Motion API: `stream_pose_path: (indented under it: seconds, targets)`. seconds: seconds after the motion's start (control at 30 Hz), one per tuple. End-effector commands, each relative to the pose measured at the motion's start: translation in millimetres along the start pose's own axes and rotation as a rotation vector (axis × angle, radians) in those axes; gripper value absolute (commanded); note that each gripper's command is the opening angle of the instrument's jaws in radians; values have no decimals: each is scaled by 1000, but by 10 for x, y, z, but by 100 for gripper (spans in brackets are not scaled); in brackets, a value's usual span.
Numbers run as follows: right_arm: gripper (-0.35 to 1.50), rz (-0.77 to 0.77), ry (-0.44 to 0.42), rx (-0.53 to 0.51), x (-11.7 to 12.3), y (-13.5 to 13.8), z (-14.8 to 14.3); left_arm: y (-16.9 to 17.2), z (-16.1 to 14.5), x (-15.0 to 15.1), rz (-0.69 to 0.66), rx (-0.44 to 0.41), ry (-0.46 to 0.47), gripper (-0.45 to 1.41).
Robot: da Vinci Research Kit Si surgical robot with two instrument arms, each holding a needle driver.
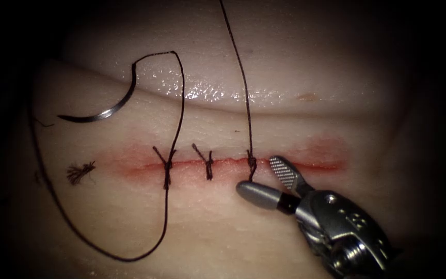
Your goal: Wound Closure
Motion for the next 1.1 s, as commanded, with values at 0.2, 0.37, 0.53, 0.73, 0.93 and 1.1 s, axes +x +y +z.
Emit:
stream_pose_path:
  seconds: [0.2,0.37,0.53,0.73,0.93,1.1]
  targets:
    - [137,-80,-45,-49,3,41,43,23,-1,41,9,-21,26,-45]
    - [138,-95,-64,-44,-7,52,62,41,-4,65,18,-22,31,-45]
    - [138,-104,-61,-23,-16,51,73,53,-6,79,30,-27,37,-45]
    - [138,-109,-59,5,-15,43,83,69,-14,103,40,-30,50,-45]
    - [140,-109,-54,13,-13,40,87,85,-21,127,63,-19,65,-45]
    - [142,-121,-42,33,-9,36,93,85,-18,128,69,-15,65,-45]
